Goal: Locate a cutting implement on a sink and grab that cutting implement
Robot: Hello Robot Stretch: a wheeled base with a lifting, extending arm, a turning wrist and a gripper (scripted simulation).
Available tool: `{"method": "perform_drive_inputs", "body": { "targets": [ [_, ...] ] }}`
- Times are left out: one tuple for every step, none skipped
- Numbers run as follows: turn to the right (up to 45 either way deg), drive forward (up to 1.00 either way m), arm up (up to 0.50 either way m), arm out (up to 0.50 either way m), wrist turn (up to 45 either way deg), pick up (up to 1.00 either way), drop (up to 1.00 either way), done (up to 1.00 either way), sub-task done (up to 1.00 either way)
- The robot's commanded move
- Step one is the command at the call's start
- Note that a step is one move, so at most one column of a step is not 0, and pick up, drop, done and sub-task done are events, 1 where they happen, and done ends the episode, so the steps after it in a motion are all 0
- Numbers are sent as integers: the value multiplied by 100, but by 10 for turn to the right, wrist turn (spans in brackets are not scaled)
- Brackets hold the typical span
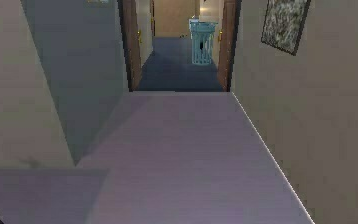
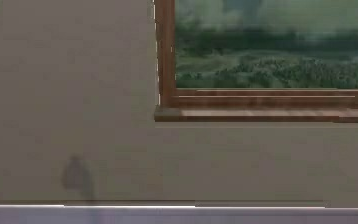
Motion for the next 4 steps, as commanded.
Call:
{"method": "perform_drive_inputs", "body": {
  "targets": [
    [0,100,0,0,0,0,0,0,0],
    [-30,0,0,0,0,0,0,0,0],
    [0,100,0,0,0,0,0,0,0],
    [0,100,0,0,0,0,0,0,0]
  ]
}}
